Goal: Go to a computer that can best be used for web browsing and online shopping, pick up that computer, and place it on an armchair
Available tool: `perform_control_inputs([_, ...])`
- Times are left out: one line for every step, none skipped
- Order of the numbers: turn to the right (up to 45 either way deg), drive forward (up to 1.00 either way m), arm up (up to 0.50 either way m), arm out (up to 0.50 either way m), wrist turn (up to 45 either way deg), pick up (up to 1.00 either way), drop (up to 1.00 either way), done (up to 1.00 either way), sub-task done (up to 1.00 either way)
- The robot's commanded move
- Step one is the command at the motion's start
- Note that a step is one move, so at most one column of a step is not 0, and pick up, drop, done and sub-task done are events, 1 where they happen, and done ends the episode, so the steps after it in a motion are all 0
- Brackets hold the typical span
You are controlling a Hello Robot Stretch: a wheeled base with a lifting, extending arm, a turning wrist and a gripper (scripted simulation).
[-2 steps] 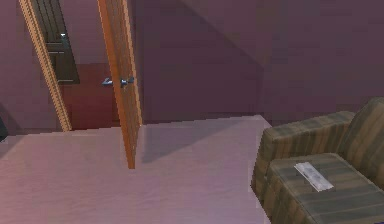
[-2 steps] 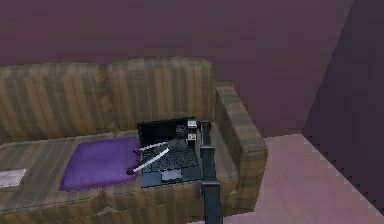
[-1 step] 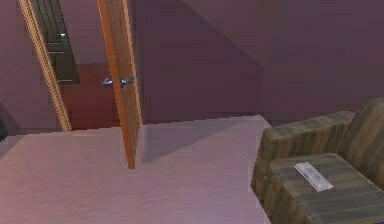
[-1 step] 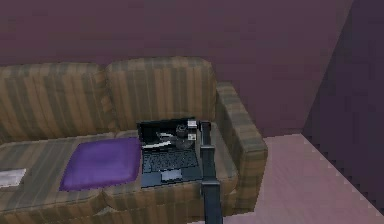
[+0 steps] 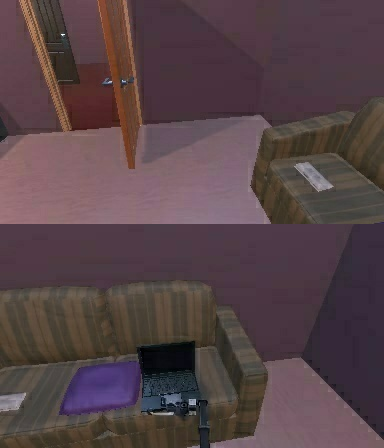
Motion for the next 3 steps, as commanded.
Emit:
perform_control_inputs([0.0,0.00,0.00,0.00,0.0,1.00,0.00,0.00,0.00])
perform_control_inputs([0.0,0.00,0.10,0.00,0.0,0.00,0.00,0.00,0.00])
perform_control_inputs([0.0,0.00,0.50,0.00,0.0,0.00,0.00,0.00,0.00])
